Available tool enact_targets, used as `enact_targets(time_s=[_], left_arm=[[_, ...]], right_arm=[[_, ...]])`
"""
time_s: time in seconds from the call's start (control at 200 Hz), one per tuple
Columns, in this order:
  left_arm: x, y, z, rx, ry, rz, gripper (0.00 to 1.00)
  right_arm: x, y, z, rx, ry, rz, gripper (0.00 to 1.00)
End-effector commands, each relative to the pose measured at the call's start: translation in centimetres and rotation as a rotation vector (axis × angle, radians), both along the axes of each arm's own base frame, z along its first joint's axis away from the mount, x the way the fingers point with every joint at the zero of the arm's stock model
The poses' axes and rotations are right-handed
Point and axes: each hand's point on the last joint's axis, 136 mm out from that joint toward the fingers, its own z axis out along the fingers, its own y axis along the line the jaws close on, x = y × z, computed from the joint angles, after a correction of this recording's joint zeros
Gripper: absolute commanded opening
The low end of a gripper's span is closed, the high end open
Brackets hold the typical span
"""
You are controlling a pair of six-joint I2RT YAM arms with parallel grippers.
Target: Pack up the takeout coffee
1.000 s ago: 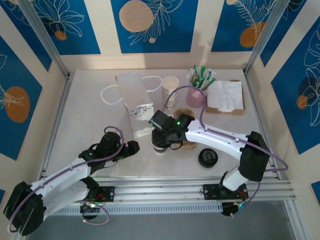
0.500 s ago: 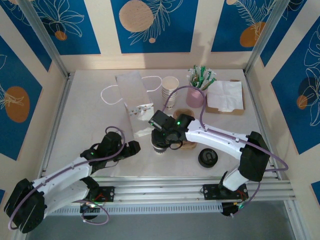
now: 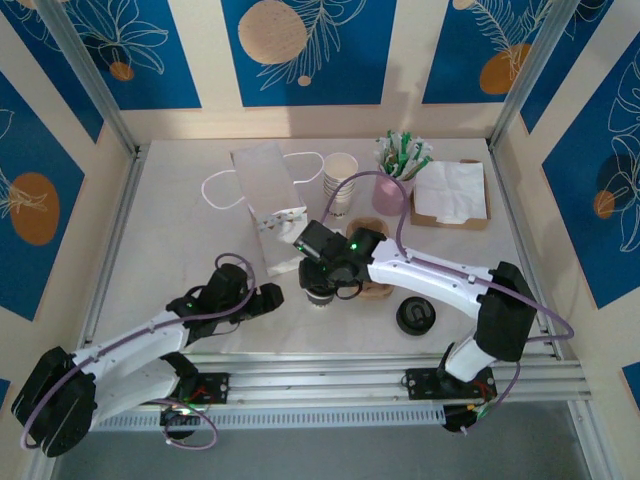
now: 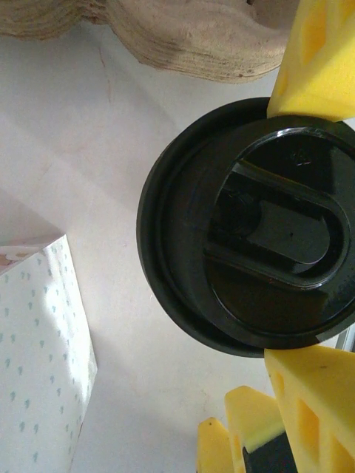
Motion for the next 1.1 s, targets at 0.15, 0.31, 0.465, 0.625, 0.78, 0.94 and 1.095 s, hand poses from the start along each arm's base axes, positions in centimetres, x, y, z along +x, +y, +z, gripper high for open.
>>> enact_targets(time_s=[0.15, 0.31, 0.465, 0.625, 0.78, 0.94, 1.095], left_arm=[[-0.1, -0.7, 0.2, -0.018, -0.004, -0.011, 0.81], [-0.1, -1.1, 0.3, -0.027, -0.006, -0.019, 0.81], [-0.2, -1.4, 0.0, -0.023, 0.007, -0.025, 0.81], [-0.3, -1.7, 0.0, -0.025, 0.004, -0.031, 0.81], [-0.2, -2.0, 0.1, -0.031, -0.003, -0.033, 0.81], [-0.2, -2.5, 0.0, -0.033, 0.000, -0.041, 0.81], [-0.3, -2.3, -0.2, -0.021, 0.007, -0.038, 0.81]], right_arm=[[-0.3, 0.6, -0.6, -0.004, 0.030, 0.002, 0.73], [-0.2, 0.8, -0.7, -0.017, 0.038, 0.006, 0.73], [-0.4, 0.5, -1.1, -0.049, 0.056, 0.005, 0.73], [-0.8, -0.2, -2.0, -0.092, 0.093, -0.012, 0.73], [-1.6, 0.9, -2.1, -0.012, 0.126, -0.010, 0.74], [-1.7, -0.3, -2.9, -0.090, 0.125, -0.034, 0.74], [-2.0, -1.4, -3.6, -0.168, 0.123, -0.037, 0.72]])
